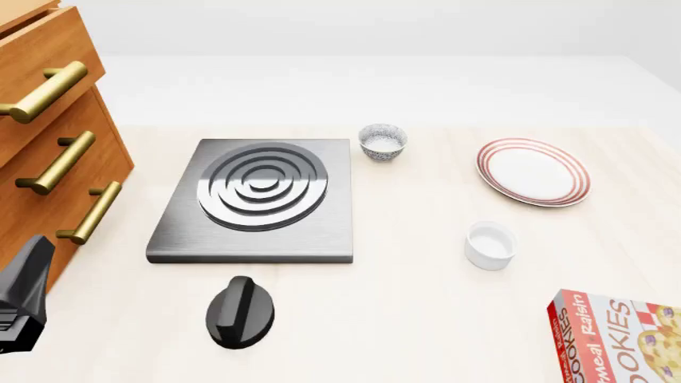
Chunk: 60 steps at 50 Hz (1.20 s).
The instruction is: Pick the akita bowl next to the cookies box and place it on the plate.
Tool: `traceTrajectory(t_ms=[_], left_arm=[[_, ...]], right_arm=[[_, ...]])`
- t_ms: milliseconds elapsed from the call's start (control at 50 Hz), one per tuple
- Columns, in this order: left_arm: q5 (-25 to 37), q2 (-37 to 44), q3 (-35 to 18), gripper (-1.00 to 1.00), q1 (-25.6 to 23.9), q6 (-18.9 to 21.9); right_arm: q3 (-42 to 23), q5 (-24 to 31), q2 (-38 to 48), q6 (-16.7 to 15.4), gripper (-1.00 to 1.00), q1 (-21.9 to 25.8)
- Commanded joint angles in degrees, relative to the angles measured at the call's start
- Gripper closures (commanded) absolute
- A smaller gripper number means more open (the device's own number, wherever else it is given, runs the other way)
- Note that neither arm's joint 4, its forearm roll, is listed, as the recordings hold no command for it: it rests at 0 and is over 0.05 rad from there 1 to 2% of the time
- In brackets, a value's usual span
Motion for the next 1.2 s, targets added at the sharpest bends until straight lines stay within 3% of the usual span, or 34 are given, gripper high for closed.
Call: traceTrajectory(t_ms=[20,880,900,1200], left_arm=[[0.0,0.0,0.0,-1.0,0.0,0.0],[0.0,0.0,0.0,-1.0,0.0,0.0],[0.0,0.0,0.0,-1.0,0.0,0.0],[0.0,0.0,0.0,-1.0,0.0,0.0]], right_arm=[[1.3,-1.6,1.4,-0.3,-1.0,0.1],[3.0,-4.4,5.2,-0.8,-1.0,0.1],[2.9,-4.3,5.1,-0.7,1.0,0.3],[2.8,-2.1,1.9,0.0,1.0,0.5]])
